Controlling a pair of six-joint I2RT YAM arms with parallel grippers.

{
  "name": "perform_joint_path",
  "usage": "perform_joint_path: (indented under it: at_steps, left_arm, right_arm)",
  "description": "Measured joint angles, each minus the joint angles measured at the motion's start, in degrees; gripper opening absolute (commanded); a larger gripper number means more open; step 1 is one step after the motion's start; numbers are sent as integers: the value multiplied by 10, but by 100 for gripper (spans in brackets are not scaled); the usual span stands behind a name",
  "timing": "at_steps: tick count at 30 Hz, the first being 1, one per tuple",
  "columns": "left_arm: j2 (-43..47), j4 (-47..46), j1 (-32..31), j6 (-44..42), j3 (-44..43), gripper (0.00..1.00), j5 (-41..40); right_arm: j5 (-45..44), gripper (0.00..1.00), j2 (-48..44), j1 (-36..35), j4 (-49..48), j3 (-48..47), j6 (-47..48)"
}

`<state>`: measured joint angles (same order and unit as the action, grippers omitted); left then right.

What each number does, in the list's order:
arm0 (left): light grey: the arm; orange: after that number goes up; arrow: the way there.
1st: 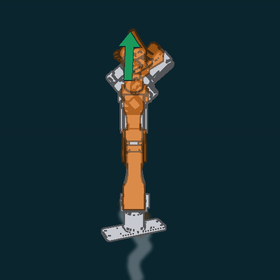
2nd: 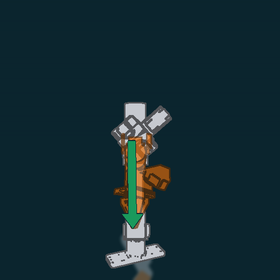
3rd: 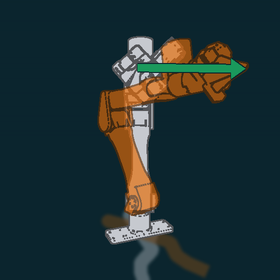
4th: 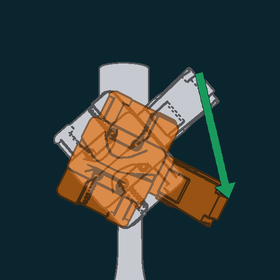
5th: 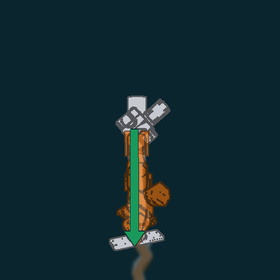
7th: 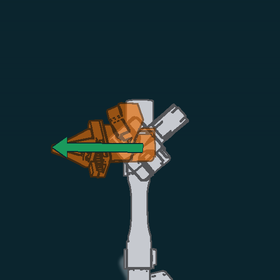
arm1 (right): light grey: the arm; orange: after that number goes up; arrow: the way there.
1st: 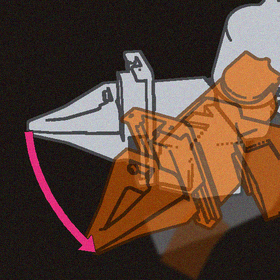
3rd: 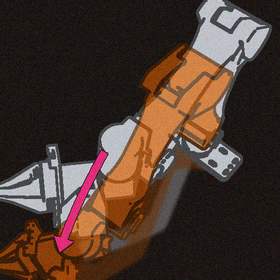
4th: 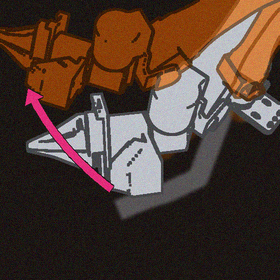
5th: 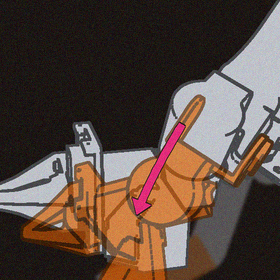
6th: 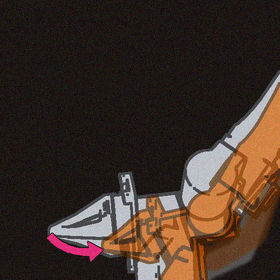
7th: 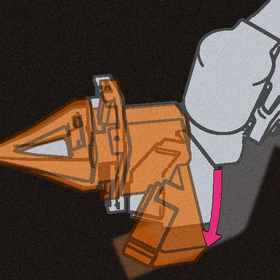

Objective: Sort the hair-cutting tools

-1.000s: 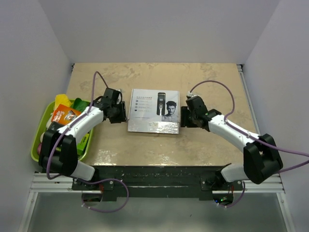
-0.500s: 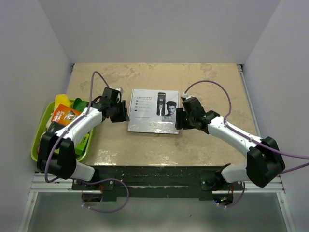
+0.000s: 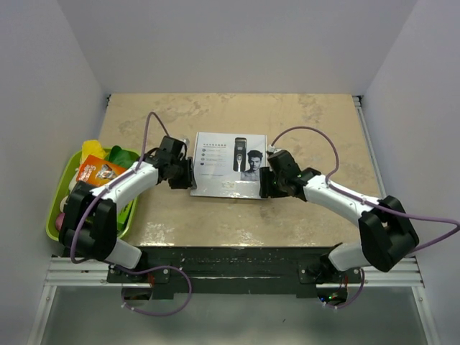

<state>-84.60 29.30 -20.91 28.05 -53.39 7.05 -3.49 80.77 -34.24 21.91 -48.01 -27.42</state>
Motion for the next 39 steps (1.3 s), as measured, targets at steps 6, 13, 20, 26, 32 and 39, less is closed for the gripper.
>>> perform_joint_path:
  at_steps: [6, 13, 20, 26, 32, 39]
  left_arm:
    - [-22, -10, -1, 0, 7, 42, -11]
    - [-69, -20, -1, 0, -9, 42, -21]
    - [-136, -14, -3, -1, -51, 41, -34]
    - [-115, 9, -3, -12, -70, 42, -46]
    - [-6, 76, -3, -29, -110, 45, -56]
    - [-31, 85, -3, -52, -261, 42, -58]
  right_arm:
    - [-4, 55, 24, 0, -15, 5, -1]
    - [-20, 56, 63, -1, -29, 4, -1]
    - [-46, 56, 110, -1, -34, -24, 0]
    - [-51, 55, 100, -7, -32, -26, 3]
    - [-56, 52, 28, -57, -29, 0, -5]
    - [-55, 23, 26, -140, -33, 8, -40]
